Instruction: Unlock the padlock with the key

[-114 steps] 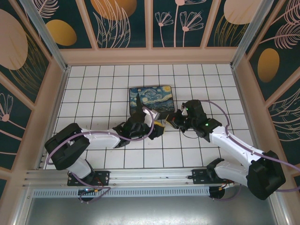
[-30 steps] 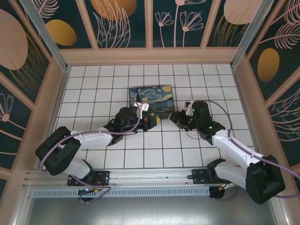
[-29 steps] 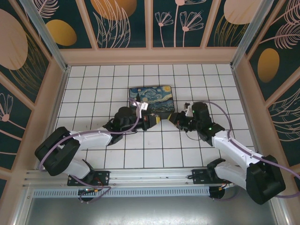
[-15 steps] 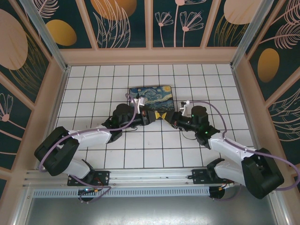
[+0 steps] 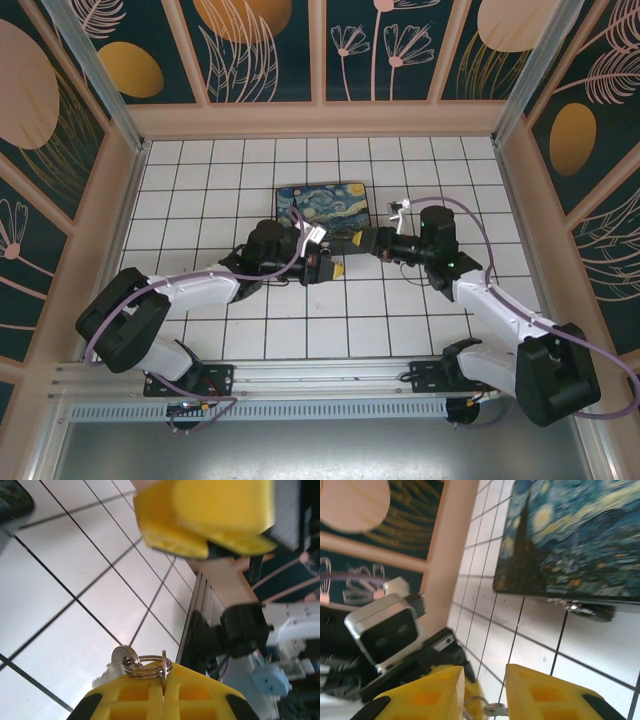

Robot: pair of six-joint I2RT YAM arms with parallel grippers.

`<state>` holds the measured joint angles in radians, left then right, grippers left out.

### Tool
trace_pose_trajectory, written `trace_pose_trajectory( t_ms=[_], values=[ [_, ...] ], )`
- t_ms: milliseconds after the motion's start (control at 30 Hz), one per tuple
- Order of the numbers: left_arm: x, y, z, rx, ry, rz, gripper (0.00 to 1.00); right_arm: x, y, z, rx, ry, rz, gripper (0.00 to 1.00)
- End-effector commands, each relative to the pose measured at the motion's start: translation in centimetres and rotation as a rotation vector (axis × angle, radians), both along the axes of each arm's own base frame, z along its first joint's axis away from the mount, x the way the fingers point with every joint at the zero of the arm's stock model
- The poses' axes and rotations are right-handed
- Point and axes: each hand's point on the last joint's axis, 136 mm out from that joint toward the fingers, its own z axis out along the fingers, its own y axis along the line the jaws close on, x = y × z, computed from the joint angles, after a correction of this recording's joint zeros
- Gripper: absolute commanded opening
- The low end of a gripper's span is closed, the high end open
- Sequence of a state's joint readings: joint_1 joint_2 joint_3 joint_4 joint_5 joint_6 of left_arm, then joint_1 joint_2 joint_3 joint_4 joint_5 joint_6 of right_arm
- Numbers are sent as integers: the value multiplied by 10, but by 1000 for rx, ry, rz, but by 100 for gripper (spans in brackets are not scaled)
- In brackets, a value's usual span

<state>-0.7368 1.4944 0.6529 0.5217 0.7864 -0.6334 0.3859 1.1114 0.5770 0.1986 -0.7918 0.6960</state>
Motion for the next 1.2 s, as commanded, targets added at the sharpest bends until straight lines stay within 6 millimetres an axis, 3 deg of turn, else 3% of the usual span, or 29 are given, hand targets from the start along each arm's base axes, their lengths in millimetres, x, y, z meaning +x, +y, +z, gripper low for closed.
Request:
trace_pose_trajectory(
  t_ms=[0, 267, 567, 800, 933, 1167],
  values=[
    [-14, -8, -2, 1, -50, -159, 0, -21, 5, 5, -56, -112, 185, 30],
    [-12, -21, 28, 17, -96, -282, 0, -33, 10, 4, -23, -161, 347, 31],
    [-15, -23, 13, 15, -44, -318, 0, -31, -7, 16, 51, -158, 306, 32],
    [-25, -20, 17, -8, -38, -369, 0, -57, -1, 9, 46, -145, 411, 28],
    [-27, -19, 12, 11, -33, -392, 0, -54, 5, 11, 50, -150, 431, 28],
    [-24, -19, 20, -10, -48, -389, 0, -61, 13, -2, 17, -115, 472, 29]
  ],
)
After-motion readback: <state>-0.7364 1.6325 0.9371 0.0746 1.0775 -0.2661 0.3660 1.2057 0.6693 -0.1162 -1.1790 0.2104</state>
